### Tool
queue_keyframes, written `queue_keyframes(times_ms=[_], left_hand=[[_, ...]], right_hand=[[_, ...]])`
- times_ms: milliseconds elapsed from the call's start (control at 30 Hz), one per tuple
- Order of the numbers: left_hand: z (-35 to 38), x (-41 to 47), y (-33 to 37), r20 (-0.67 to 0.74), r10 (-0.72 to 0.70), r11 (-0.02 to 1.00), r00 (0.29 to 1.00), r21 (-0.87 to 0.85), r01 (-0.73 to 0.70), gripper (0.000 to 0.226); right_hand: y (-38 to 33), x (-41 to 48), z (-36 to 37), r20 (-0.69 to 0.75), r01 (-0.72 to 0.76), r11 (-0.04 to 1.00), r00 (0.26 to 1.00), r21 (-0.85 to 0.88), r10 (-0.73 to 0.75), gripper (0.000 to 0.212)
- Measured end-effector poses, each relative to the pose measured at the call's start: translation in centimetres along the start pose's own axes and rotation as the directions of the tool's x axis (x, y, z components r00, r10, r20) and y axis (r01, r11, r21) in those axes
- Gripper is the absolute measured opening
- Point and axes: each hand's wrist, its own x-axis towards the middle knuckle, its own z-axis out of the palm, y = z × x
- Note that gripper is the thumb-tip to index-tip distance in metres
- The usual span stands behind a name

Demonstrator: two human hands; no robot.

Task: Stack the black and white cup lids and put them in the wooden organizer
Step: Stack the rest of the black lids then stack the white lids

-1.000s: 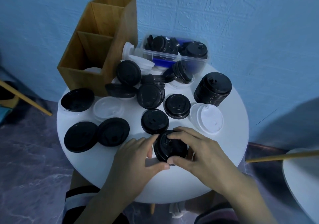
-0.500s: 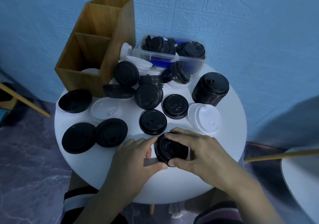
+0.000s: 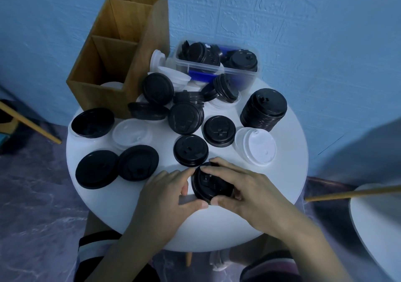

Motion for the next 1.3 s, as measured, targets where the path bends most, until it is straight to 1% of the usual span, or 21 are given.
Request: queue_keyframes(times_ms=[100, 167, 233, 300, 367, 467, 533, 667, 733, 833, 900, 933, 967, 1033, 1067, 1133, 1167, 1200, 1233, 1300], left_hand=[[0.2, 0.1, -0.1, -0.022, 0.012, 1.000, 1.000, 0.007, -0.012, 0.062], [0.3, -0.1, -0.2, -0.021, 0.017, 1.000, 1.000, 0.000, -0.017, 0.072], [0.4, -0.4, -0.5, -0.020, 0.033, 0.999, 0.999, -0.030, -0.033, 0.080], [0.3, -0.4, -0.4, -0.044, 0.058, 0.998, 0.997, -0.037, -0.059, 0.074], [0.1, -0.4, -0.1, -0.052, 0.055, 0.998, 0.997, -0.037, -0.057, 0.070], [0.3, -0.4, 0.1, -0.055, 0.051, 0.999, 0.997, -0.009, -0.052, 0.069], [0.3, -0.3, 0.0, -0.066, 0.061, 0.998, 0.996, 0.010, -0.060, 0.068], [0.6, -0.1, -0.4, -0.081, 0.094, 0.994, 0.992, 0.066, -0.089, 0.068], [0.4, 0.0, -0.3, -0.056, 0.086, 0.993, 0.995, 0.081, -0.082, 0.073], [-0.6, 0.1, 0.2, 0.069, 0.050, 0.998, 0.996, 0.032, -0.052, 0.077], [-1.1, 0.3, 0.5, 0.081, 0.049, 0.998, 0.995, -0.053, -0.045, 0.064], [-1.1, 0.5, 0.7, 0.050, 0.048, 0.995, 0.998, -0.089, -0.043, 0.054], [-1.0, 0.7, 0.8, -0.012, 0.046, 0.993, 0.999, -0.105, -0.047, 0.046], [-0.5, 1.0, 1.1, -0.130, 0.030, 0.998, 0.991, -0.046, -0.037, 0.039], [-0.3, 1.2, 1.3, -0.150, 0.015, 1.000, 0.989, 0.010, -0.014, 0.042], [0.2, 1.4, 1.8, -0.114, -0.034, 0.990, 0.993, 0.131, 0.048, 0.053], [0.3, 1.5, 2.0, -0.091, -0.072, 0.979, 0.993, 0.182, 0.087, 0.054], [0.3, 1.5, 2.1, -0.078, -0.099, 0.971, 0.992, 0.210, 0.114, 0.051], [0.2, 1.4, 2.3, -0.096, -0.096, 0.972, 0.991, 0.206, 0.114, 0.044], [-0.1, 1.2, 2.6, -0.152, -0.075, 0.984, 0.985, 0.149, 0.098, 0.022]], right_hand=[[0.7, 0.1, 0.1, -0.016, -0.047, 0.997, 0.999, 0.066, 0.048, 0.068], [0.9, 0.0, 0.2, -0.024, -0.097, 0.989, 0.995, 0.111, 0.100, 0.072], [1.0, 0.0, 0.4, -0.024, -0.115, 0.982, 0.993, 0.151, 0.120, 0.077], [0.9, 0.0, 0.4, -0.028, -0.112, 0.977, 0.992, 0.179, 0.119, 0.081], [1.0, 0.0, 0.2, -0.031, -0.127, 0.971, 0.990, 0.201, 0.135, 0.083], [1.2, -0.1, 0.4, -0.035, -0.149, 0.970, 0.987, 0.191, 0.158, 0.075], [1.3, -0.1, 0.7, -0.048, -0.131, 0.978, 0.989, 0.161, 0.140, 0.070], [1.6, 0.0, 0.8, -0.045, -0.121, 0.985, 0.991, 0.125, 0.127, 0.070], [1.7, 0.0, 0.7, -0.048, -0.119, 0.988, 0.991, 0.100, 0.124, 0.072], [1.7, -0.4, 0.7, -0.071, -0.135, 0.987, 0.987, 0.084, 0.141, 0.078], [1.9, -0.7, 0.8, -0.090, -0.136, 0.988, 0.986, 0.077, 0.143, 0.079], [2.0, -0.8, 0.9, -0.097, -0.136, 0.988, 0.985, 0.079, 0.143, 0.079], [2.1, -0.9, 0.9, -0.103, -0.139, 0.987, 0.984, 0.083, 0.147, 0.078], [2.3, -1.2, 0.8, -0.117, -0.150, 0.984, 0.980, 0.092, 0.160, 0.077], [2.4, -1.4, 0.7, -0.122, -0.155, 0.983, 0.979, 0.094, 0.166, 0.077], [2.6, -1.7, 0.6, -0.129, -0.165, 0.981, 0.976, 0.101, 0.178, 0.077], [2.6, -1.9, 0.5, -0.136, -0.168, 0.980, 0.974, 0.107, 0.182, 0.076], [2.7, -2.0, 0.5, -0.146, -0.169, 0.979, 0.972, 0.112, 0.185, 0.076], [2.8, -2.2, 0.4, -0.157, -0.172, 0.978, 0.969, 0.115, 0.188, 0.076], [3.0, -2.5, 0.2, -0.172, -0.187, 0.974, 0.963, 0.127, 0.208, 0.077]])
